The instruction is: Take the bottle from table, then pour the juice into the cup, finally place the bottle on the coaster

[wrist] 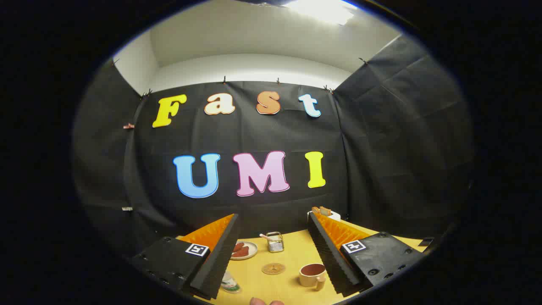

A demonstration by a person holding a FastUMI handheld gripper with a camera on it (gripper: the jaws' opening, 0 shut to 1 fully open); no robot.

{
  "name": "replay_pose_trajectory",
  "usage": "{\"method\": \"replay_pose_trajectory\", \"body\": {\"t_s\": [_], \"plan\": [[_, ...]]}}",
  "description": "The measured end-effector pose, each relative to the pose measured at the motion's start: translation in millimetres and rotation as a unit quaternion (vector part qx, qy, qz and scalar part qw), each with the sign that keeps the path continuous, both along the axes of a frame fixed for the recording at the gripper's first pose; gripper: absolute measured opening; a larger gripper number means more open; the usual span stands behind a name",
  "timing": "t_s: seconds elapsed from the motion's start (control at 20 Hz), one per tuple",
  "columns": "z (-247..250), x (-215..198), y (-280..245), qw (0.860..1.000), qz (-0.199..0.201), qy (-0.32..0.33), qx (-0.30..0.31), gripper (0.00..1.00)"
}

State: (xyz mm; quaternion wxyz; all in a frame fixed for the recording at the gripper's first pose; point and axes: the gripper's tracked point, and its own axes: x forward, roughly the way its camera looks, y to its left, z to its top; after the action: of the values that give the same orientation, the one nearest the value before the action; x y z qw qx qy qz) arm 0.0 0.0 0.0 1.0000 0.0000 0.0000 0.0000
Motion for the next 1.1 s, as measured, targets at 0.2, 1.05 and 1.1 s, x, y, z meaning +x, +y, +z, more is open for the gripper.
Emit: {"method": "replay_pose_trajectory", "body": {"t_s": [0.2, 1.05, 1.1], "plan": [[-15.6, -1.5, 32.4, 0.996, 0.049, 0.039, -0.070, 0.98], [-93.1, 10.3, 122.6, 0.994, 0.098, 0.052, -0.022, 0.96], [-109.5, 13.3, 129.0, 0.993, 0.099, 0.055, -0.025, 0.96]]}}
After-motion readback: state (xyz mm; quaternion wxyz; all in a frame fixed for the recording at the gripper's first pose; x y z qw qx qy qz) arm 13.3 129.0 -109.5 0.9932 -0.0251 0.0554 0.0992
